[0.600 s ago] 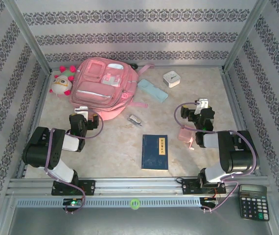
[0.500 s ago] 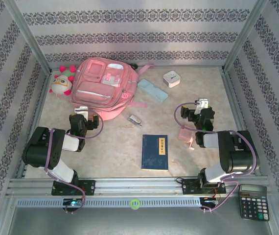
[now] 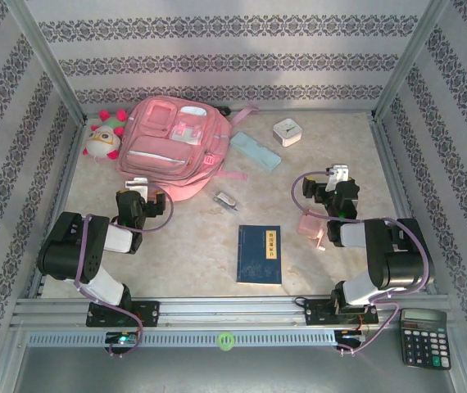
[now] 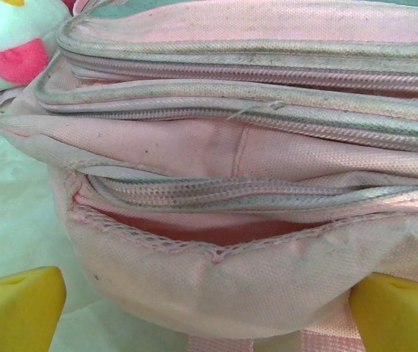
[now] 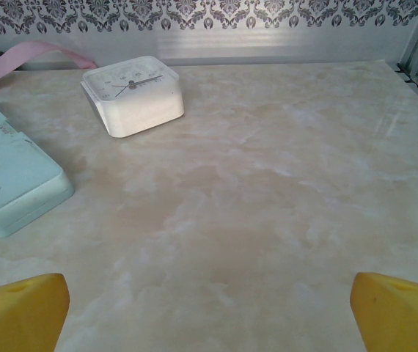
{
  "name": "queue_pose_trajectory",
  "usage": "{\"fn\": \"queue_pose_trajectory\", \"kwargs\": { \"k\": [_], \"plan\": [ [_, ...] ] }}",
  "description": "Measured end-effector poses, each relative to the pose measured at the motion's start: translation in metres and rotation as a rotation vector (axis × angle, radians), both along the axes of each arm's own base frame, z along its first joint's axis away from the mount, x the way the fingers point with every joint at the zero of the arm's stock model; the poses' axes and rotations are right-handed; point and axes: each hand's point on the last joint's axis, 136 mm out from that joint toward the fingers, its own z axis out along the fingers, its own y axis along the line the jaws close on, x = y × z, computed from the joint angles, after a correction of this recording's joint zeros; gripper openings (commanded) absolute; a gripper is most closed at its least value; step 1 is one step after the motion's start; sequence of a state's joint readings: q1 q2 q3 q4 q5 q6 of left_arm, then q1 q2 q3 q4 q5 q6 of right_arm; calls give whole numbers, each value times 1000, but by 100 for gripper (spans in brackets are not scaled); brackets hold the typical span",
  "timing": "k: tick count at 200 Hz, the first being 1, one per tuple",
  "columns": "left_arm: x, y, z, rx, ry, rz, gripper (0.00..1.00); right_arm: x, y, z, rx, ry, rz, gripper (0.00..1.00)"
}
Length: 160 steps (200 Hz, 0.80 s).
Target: Pack the student bag
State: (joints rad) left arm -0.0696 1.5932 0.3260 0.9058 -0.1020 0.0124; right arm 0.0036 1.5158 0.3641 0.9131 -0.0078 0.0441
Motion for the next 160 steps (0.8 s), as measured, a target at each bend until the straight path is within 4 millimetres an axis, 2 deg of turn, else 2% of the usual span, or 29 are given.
{"fn": "queue_pose_trajectory", "kwargs": {
  "k": [38,64,83,96,107,120,132,146,160],
  "plan": [
    [0,0,0,0,0,0,100,0,0,0,0,0,0,98],
    [0,0,1,1,3,-5,93,-2,-4,0,1,12,-23,98],
    [-1,-1,16,2,18,-10,89,-10,-9,15,20,35,-48,98],
    [4,2,45,-9,9,11,86,-11,-13,46,57,19,-71,98],
    [10,3,80,-38,-19,31,82,-10,-13,84,105,-7,-87,98],
    [19,3,134,-84,-87,52,80,-11,-13,131,167,-43,-94,98],
    [23,2,182,-141,-143,65,76,-16,-9,163,228,-57,-88,98],
    [24,-3,215,-226,-145,67,71,-24,0,178,307,-25,-75,98],
    [25,-12,219,-312,-81,60,71,-33,18,172,370,55,-49,98]
  ]
}}
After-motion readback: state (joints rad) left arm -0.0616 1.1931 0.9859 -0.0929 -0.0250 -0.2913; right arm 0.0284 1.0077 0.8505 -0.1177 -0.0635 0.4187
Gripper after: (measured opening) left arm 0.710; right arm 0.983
